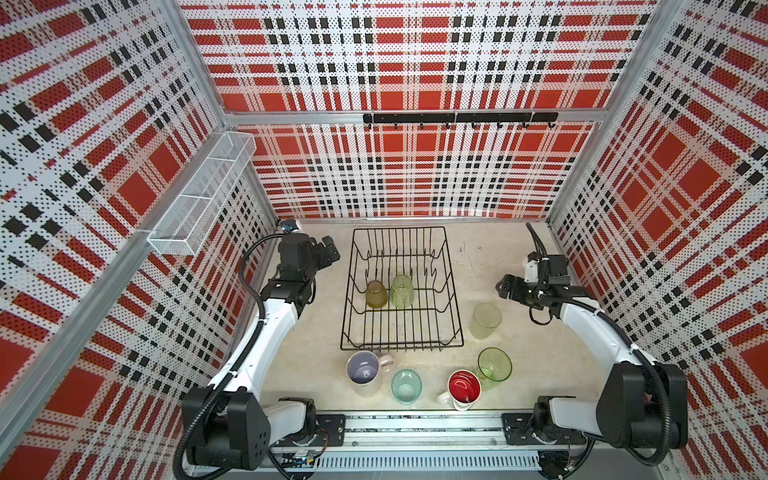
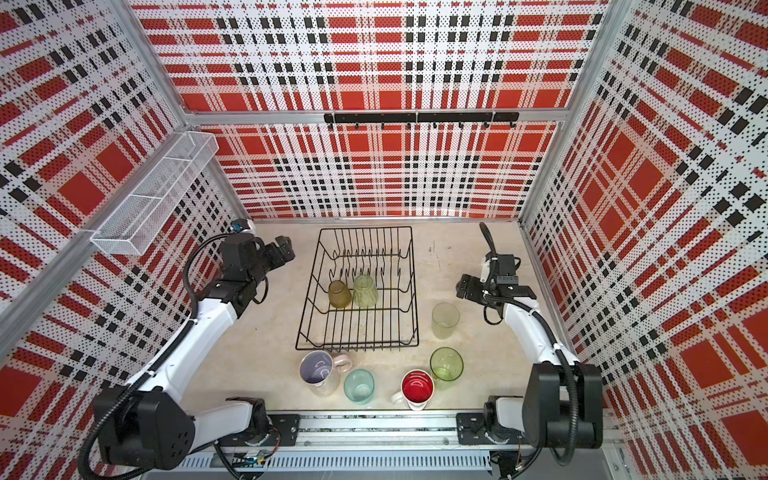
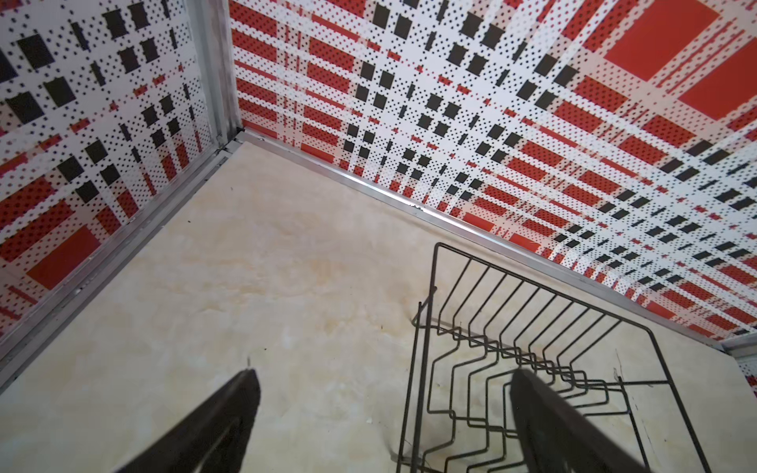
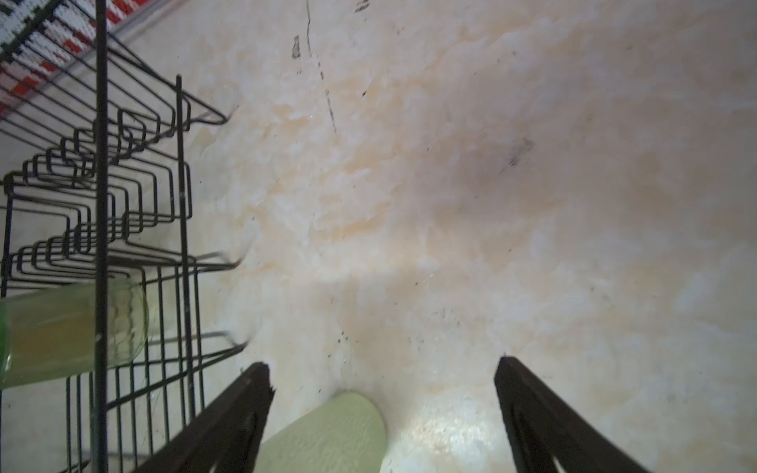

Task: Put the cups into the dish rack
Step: 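Withdraw the left gripper while the right gripper grasps a textured pale green glass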

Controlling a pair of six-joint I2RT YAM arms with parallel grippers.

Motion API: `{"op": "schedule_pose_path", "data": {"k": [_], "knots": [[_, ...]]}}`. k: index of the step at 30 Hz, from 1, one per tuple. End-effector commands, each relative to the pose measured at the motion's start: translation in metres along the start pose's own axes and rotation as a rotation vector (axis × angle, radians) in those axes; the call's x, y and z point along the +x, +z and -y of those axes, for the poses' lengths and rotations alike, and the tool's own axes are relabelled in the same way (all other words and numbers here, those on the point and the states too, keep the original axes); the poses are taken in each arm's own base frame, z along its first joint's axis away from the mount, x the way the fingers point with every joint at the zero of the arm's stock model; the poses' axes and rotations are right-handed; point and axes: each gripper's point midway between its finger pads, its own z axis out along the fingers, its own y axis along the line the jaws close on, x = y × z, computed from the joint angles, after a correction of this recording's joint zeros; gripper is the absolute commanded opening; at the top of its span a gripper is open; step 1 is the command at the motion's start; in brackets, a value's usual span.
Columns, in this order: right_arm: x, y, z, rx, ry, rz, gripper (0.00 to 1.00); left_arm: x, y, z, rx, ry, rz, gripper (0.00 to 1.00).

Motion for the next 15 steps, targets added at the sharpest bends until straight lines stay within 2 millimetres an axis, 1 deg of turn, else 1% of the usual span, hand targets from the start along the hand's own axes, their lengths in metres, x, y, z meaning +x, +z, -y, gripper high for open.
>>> {"op": "schedule_pose_path", "data": {"k": [1, 4, 9, 12, 14, 15], "knots": [[0.033, -0.011, -0.018, 0.007, -0.1, -0.131, 0.87, -0.017, -0.005, -0.003, 0.011, -0.031, 0.062, 0.98], [0.042, -0.018, -0.023, 0.041, -0.132, -0.153, 0.83, -0.016, -0.004, -0.005, 0.006, -0.033, 0.06, 0.98], [0.05, -0.028, -0.025, 0.055, -0.147, -0.18, 0.76, -0.013, -0.002, -0.004, 0.017, -0.031, 0.047, 0.98], [0.06, -0.025, -0.023, 0.059, -0.157, -0.222, 0.68, -0.011, 0.001, -0.002, 0.027, -0.03, 0.036, 0.98], [0.064, -0.021, -0.026, 0.037, -0.161, -0.237, 0.59, -0.01, 0.001, -0.001, 0.033, -0.03, 0.031, 0.98], [0.065, -0.018, -0.027, 0.03, -0.158, -0.234, 0.57, -0.01, 0.001, 0.0, 0.036, -0.03, 0.03, 0.98]]}}
